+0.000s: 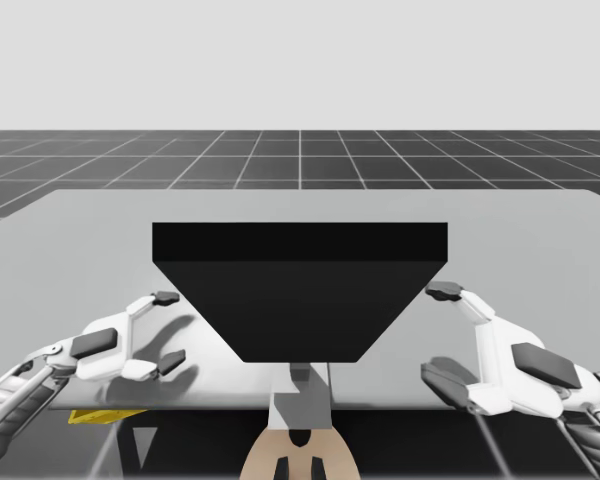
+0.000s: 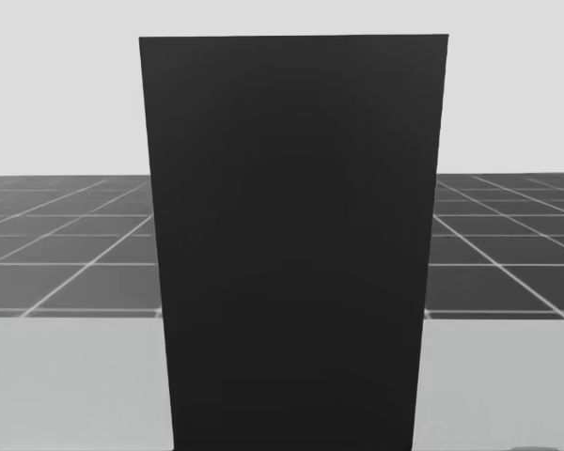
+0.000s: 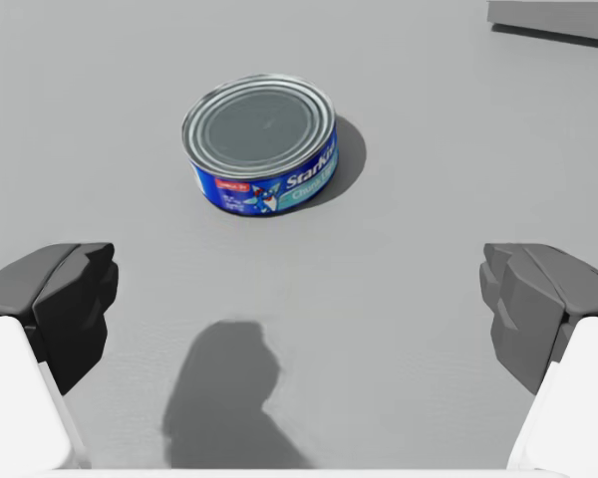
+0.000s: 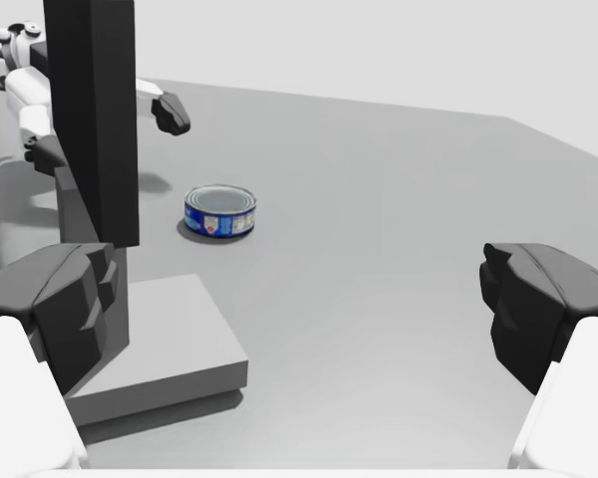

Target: Reach around the screen and pick up the object behind it.

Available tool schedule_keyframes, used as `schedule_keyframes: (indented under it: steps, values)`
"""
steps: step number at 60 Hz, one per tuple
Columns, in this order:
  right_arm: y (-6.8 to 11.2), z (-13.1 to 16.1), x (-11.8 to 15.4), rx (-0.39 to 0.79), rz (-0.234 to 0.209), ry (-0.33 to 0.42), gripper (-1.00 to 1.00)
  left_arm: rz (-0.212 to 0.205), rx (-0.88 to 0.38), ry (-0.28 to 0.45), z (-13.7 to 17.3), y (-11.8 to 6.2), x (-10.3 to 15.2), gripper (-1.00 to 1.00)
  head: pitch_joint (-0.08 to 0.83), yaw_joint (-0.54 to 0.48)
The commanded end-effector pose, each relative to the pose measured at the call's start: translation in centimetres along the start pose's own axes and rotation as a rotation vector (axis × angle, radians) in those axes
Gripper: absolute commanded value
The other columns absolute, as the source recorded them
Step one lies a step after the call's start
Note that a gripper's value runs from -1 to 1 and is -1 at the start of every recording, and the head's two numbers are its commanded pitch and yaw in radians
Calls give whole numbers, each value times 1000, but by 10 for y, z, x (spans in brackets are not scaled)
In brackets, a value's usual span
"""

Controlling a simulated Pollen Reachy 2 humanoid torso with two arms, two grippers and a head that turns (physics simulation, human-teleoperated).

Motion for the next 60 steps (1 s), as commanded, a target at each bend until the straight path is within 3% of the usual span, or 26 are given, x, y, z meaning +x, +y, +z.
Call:
schedule_keyframes:
  steps: [1, 26, 60]
  values:
    - [0, -1, -1, 2, 2, 6, -1000, 19, 7, 15, -4, 17, -6, -1000, 93, 30]
    - [1, -2, -2, 8, 8, 15, -1000, 12, -6, 13, -60, 39, 2, -1000, 112, 35]
    - [3, -5, -3, 15, 11, 21, -1000, 33, -64, 53, -113, 33, -2, -1000, 147, 36]
